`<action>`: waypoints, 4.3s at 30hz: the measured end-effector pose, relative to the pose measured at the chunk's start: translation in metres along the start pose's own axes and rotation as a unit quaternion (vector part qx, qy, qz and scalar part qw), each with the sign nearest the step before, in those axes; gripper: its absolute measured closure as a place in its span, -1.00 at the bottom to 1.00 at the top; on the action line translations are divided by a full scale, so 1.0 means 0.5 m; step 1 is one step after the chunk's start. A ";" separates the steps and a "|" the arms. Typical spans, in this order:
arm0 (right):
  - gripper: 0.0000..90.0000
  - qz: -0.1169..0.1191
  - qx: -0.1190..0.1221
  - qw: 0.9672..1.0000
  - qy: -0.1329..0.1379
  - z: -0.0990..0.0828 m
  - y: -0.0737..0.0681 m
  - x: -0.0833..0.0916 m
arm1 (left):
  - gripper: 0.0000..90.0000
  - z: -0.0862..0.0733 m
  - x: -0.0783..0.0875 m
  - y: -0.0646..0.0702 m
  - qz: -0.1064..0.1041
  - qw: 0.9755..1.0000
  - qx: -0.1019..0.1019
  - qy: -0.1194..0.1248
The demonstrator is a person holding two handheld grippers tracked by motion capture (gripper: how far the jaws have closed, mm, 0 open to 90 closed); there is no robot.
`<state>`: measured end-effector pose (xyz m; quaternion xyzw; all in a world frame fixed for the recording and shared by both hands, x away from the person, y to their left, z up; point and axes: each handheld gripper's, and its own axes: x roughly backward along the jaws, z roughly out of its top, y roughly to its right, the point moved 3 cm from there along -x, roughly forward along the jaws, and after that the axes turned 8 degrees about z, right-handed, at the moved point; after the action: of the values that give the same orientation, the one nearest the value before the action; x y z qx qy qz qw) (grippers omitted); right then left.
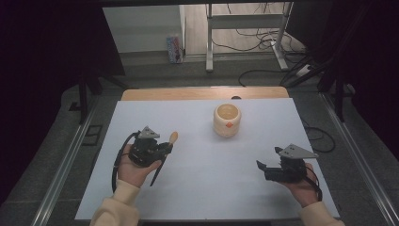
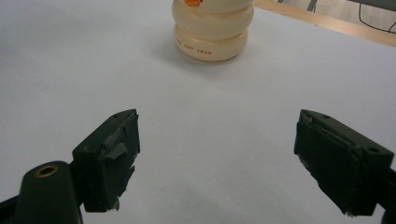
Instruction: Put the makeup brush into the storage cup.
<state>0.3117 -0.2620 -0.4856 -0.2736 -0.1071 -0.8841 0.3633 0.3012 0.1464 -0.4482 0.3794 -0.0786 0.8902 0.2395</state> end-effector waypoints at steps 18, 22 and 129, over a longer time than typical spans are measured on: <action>-0.68 0.017 0.016 1.000 -0.007 0.007 -0.028 -0.023 | 0.74 0.010 0.002 0.010 -0.026 0.999 0.006 0.020; -0.67 0.018 0.019 1.000 -0.008 0.008 -0.031 -0.027 | 0.74 0.011 0.003 0.012 -0.031 0.999 0.007 0.025; -0.61 0.142 0.013 0.990 0.011 0.078 -0.230 -0.152 | 0.74 0.055 -0.037 0.100 -0.085 0.993 -0.027 0.074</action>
<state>0.2916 -0.1204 -0.4950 -0.2718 -0.0746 -0.8253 0.4894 0.3054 0.0874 -0.4400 0.3114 -0.0524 0.8896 0.3299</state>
